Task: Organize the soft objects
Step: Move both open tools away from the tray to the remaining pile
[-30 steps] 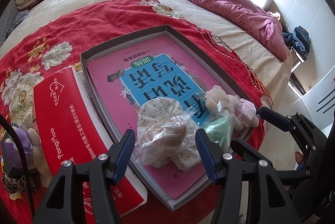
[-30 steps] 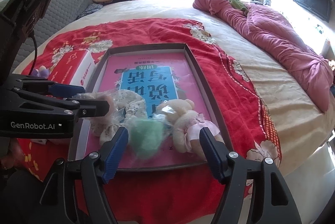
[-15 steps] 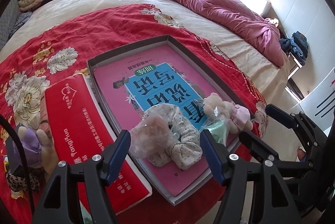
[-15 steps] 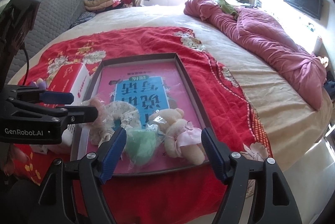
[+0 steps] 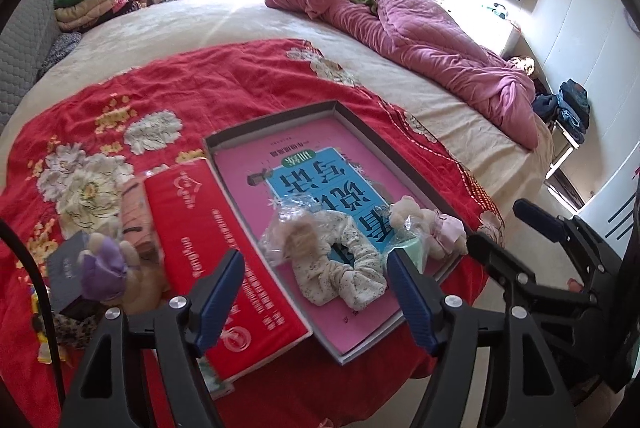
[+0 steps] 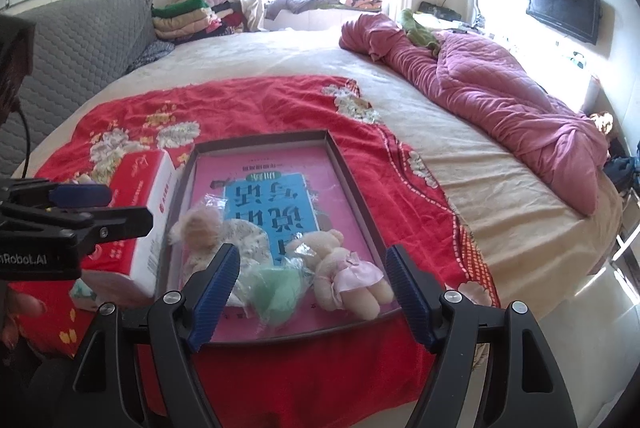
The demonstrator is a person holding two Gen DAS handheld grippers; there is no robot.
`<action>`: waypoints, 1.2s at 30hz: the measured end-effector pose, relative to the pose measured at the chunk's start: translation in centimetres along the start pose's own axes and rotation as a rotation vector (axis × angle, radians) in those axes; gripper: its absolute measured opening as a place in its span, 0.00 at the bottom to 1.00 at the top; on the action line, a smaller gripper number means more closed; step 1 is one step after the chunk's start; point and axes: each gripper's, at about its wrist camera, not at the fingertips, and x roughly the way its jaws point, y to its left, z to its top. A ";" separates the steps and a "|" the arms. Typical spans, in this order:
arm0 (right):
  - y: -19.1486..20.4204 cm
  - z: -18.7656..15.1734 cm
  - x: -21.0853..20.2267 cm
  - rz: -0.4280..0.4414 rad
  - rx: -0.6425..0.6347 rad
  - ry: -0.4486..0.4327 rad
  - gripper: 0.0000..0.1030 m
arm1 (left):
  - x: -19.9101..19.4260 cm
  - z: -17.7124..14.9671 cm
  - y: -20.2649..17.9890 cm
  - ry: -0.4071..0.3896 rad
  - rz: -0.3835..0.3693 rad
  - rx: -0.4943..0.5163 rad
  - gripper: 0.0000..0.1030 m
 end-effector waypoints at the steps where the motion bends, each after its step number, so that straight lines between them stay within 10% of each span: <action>1: 0.1 0.2 -0.2 0.001 0.001 -0.004 0.74 | -0.5 -0.1 0.2 -0.005 0.005 -0.001 0.71; 36: 16.8 5.8 -9.8 0.204 -0.262 -0.156 0.75 | -19.7 -6.3 14.7 -0.208 0.242 -0.216 0.72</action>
